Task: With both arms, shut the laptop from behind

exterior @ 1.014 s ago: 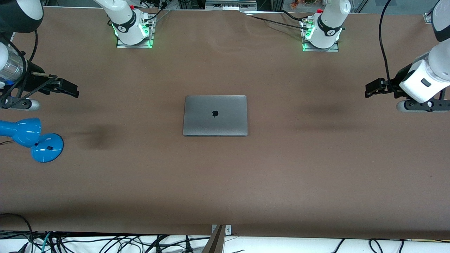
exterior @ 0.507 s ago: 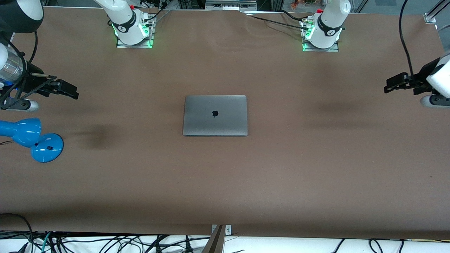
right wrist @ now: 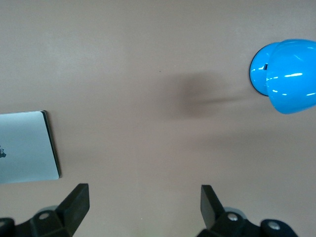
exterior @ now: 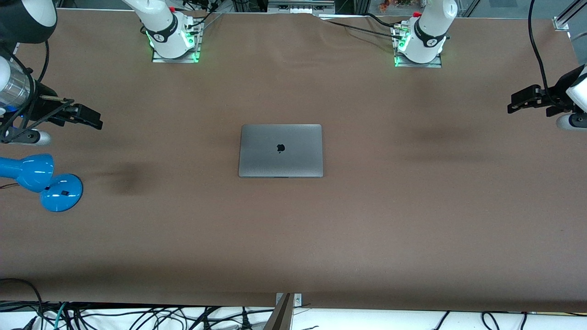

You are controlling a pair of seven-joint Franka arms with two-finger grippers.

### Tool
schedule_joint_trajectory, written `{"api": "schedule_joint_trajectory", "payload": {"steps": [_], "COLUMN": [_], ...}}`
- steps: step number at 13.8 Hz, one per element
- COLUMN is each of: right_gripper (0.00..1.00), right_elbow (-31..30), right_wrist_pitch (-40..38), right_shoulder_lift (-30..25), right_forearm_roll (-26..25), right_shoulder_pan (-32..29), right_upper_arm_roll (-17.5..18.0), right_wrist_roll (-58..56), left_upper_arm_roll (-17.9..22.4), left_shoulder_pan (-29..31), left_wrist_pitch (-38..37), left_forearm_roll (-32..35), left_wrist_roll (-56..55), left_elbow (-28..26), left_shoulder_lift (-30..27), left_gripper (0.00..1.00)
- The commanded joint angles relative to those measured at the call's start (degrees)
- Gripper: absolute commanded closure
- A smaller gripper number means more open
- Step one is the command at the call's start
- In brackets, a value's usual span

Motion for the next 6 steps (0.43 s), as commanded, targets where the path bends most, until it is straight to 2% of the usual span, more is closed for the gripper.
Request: {"api": "schedule_joint_trajectory", "payload": {"steps": [1, 6], "right_gripper": [0.00, 0.00], "right_elbow": [-0.18, -0.09], "right_wrist_pitch": [-0.39, -1.18], "right_shoulder_lift": [-0.41, -0.67], "right_forearm_roll": [-0.58, -0.32], "right_shoulder_pan": [-0.34, -0.34], "right_upper_arm_roll": [0.40, 0.83], "right_wrist_roll": [-0.15, -0.15], "left_upper_arm_roll": [-0.45, -2.02], "left_shoulder_pan": [0.13, -0.40], "left_wrist_pitch": [-0.35, -0.26], "left_forearm_roll": [-0.23, 3.71], "left_wrist_roll": [0.58, -2.48], "left_elbow": [-1.11, -1.02], "left_shoulder_lift": [-1.15, -1.23], "left_gripper": [0.00, 0.00]}}
